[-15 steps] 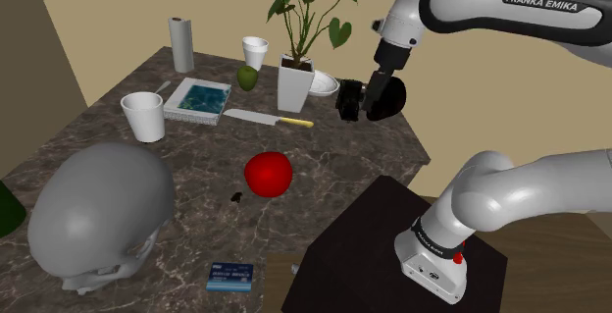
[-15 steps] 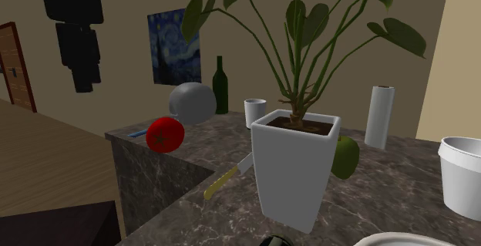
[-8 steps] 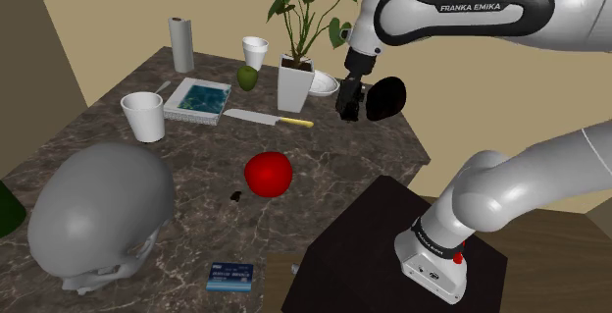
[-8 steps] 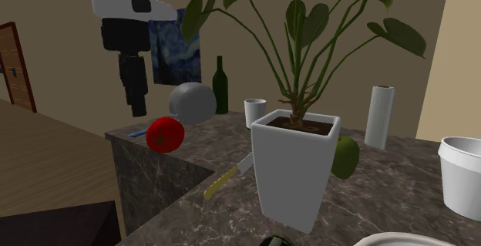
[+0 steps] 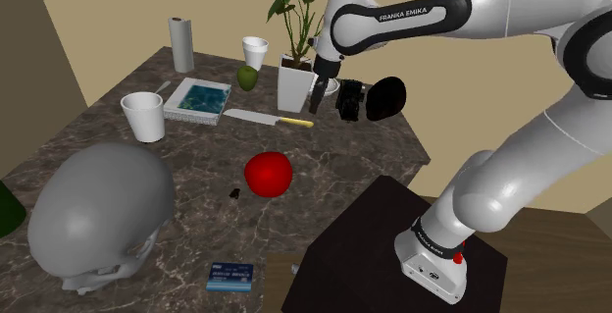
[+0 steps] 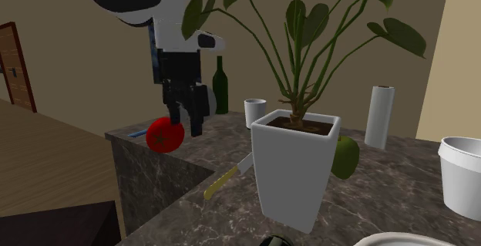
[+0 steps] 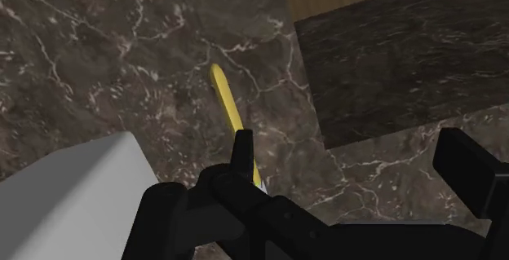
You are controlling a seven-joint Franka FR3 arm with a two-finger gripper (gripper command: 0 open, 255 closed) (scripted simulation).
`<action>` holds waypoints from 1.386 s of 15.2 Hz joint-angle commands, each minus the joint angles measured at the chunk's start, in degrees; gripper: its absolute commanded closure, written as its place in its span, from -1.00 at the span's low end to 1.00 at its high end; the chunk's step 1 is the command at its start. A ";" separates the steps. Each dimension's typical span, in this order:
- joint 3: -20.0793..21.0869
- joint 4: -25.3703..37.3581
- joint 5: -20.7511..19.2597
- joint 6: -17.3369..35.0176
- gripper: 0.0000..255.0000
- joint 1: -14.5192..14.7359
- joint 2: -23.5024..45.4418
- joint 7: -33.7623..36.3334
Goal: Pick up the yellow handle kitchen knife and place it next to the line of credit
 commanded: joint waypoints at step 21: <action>1.75 22.02 -2.95 11.42 -1.00 1.99 32.42 -10.61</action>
